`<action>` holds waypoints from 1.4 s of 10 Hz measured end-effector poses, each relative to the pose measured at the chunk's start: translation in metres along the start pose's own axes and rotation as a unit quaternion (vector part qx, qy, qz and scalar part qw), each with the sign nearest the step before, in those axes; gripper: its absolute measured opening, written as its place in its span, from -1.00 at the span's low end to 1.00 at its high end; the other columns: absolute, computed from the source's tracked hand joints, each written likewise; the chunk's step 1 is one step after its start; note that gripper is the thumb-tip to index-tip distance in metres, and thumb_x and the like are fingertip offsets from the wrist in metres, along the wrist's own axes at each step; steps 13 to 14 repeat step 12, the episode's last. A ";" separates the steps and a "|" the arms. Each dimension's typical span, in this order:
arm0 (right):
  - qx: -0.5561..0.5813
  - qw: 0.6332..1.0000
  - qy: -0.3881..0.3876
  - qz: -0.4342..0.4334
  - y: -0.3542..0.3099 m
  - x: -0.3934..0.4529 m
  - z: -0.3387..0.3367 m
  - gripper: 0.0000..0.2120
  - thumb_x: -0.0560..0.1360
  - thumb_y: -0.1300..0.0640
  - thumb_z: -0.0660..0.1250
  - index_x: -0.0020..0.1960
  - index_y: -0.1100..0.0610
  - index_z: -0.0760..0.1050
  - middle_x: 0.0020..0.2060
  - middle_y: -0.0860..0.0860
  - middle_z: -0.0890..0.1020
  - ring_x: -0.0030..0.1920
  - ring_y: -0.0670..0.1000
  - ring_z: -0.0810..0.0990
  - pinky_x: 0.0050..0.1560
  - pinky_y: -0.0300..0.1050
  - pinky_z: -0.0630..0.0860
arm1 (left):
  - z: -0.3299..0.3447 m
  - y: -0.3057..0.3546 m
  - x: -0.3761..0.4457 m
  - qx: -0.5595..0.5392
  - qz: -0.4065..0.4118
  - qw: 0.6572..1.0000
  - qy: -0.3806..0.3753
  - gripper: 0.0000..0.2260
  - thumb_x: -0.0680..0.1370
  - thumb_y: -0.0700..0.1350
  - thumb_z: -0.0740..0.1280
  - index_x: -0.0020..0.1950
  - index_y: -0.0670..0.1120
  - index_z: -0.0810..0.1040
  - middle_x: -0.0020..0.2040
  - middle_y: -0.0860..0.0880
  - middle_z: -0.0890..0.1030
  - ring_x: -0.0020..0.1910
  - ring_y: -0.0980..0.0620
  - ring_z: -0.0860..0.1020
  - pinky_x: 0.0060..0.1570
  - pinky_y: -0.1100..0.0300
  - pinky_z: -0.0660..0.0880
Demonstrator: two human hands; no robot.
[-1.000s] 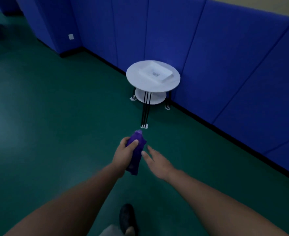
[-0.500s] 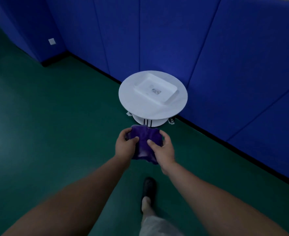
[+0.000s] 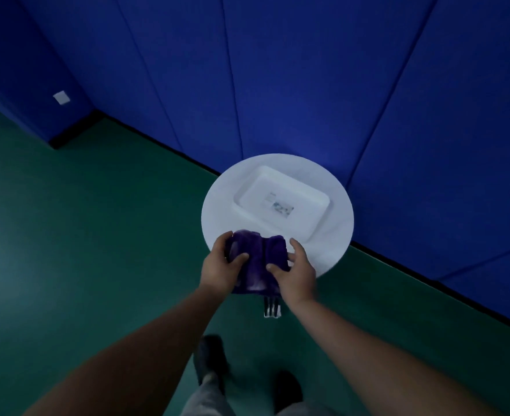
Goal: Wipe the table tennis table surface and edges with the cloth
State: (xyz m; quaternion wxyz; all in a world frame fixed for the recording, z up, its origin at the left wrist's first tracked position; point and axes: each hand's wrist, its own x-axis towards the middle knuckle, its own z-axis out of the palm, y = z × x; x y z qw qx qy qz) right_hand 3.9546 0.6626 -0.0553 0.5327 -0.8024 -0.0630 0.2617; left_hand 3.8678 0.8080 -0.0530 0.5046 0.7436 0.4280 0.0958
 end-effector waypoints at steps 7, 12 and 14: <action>0.031 0.969 0.223 0.100 0.014 0.296 0.090 -0.60 0.52 0.33 0.39 0.25 -0.05 0.53 0.21 0.00 0.52 0.18 0.01 0.55 0.25 0.05 0.56 | 0.092 0.001 0.372 0.152 0.149 0.930 -0.300 -0.47 0.46 -0.27 0.47 0.40 0.02 0.50 0.22 -0.12 0.49 0.08 0.04 0.47 0.13 0.38 0.36; -0.450 0.891 -0.010 0.064 0.086 0.357 0.103 -0.49 0.68 -0.01 0.12 0.61 -0.04 0.13 0.63 0.01 0.02 0.59 0.17 0.04 0.55 0.08 0.14 | 0.150 -0.054 0.425 0.454 0.342 0.745 -0.349 -0.46 0.57 0.19 0.26 0.54 0.16 0.29 0.61 -0.07 0.15 0.50 -0.16 0.19 0.39 -0.12 0.25; -0.450 0.891 -0.010 0.064 0.086 0.357 0.103 -0.49 0.68 -0.01 0.12 0.61 -0.04 0.13 0.63 0.01 0.02 0.59 0.17 0.04 0.55 0.08 0.14 | 0.150 -0.054 0.425 0.454 0.342 0.745 -0.349 -0.46 0.57 0.19 0.26 0.54 0.16 0.29 0.61 -0.07 0.15 0.50 -0.16 0.19 0.39 -0.12 0.25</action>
